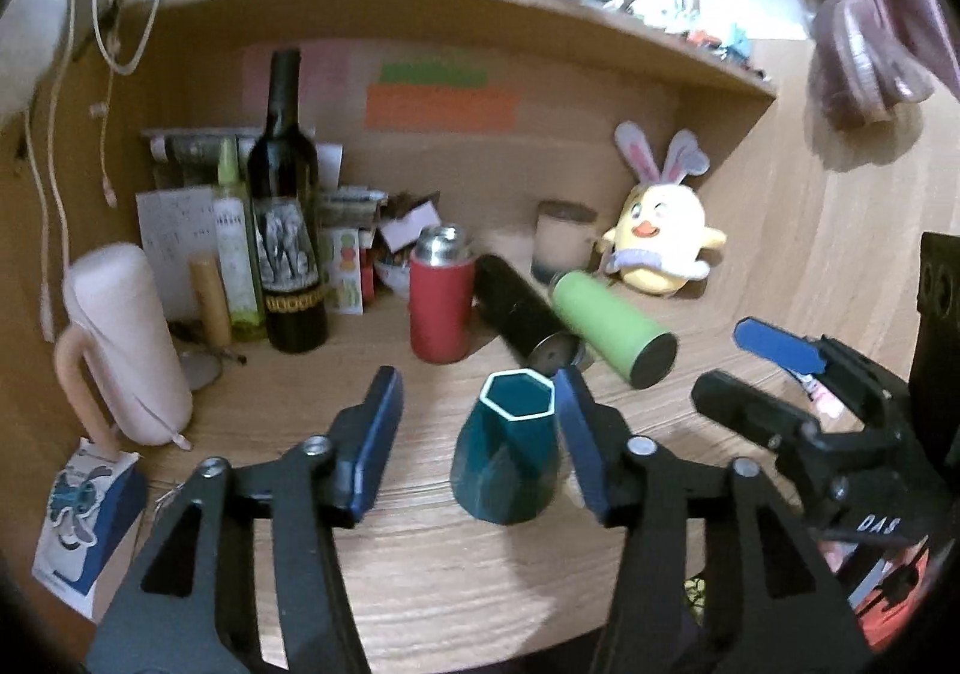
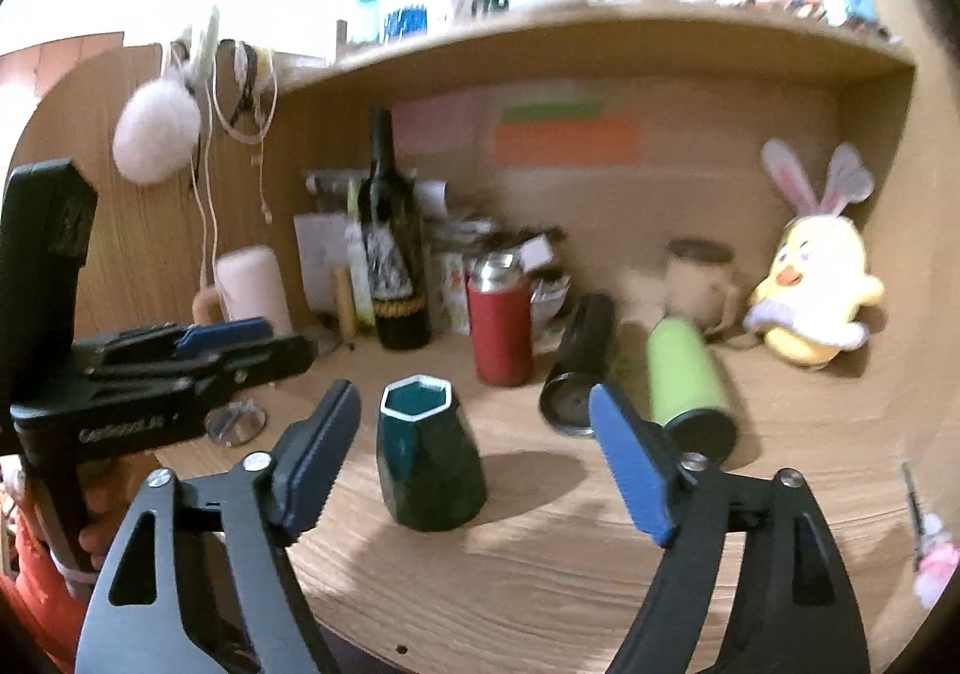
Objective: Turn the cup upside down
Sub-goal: 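Open the left gripper and withdraw both tools from the cup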
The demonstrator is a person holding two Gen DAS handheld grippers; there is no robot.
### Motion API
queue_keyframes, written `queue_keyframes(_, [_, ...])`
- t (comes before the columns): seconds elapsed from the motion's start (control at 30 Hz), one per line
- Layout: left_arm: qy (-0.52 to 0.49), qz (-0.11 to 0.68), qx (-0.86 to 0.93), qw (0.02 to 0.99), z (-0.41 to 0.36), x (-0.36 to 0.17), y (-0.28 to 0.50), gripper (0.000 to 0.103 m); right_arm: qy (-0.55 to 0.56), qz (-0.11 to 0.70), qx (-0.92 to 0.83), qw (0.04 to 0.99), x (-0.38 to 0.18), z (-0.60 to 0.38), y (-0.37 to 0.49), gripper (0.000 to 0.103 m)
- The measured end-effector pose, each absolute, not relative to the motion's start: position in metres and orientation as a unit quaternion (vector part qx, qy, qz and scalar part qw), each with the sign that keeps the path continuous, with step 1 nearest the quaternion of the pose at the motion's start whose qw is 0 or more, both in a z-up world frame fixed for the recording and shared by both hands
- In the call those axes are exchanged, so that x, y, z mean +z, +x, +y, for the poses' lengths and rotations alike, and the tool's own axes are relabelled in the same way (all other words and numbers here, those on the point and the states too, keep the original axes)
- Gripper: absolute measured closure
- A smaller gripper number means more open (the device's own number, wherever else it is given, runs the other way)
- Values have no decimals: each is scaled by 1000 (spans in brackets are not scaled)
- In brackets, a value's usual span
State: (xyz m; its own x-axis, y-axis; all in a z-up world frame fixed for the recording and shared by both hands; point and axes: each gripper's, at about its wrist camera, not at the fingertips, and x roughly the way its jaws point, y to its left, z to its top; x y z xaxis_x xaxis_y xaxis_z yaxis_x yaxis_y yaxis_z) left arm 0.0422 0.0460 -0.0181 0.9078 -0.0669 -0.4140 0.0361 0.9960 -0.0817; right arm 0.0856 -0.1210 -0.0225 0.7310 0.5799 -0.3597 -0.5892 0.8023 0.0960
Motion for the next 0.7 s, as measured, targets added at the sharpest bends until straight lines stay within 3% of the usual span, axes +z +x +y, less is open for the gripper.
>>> queue_keyframes(0.17, [-34, 187, -21, 982, 36, -5, 18, 30, -3, 160, 296, 942, -3, -140, 67, 14])
queue_keyframes(0.3, [-27, 166, -3, 986, 27, 3, 0, 9, 5, 140, 281, 949, 8, -157, 51, 0])
queue_keyframes(0.47, [-19, 146, 17, 989, 20, 9, -15, 1, 11, 134, 275, 952, 13, -166, 41, 0])
queue_keyframes(0.7, [-20, 141, 25, 989, 17, 9, -24, 0, 18, 136, 269, 953, 12, -171, 36, 0])
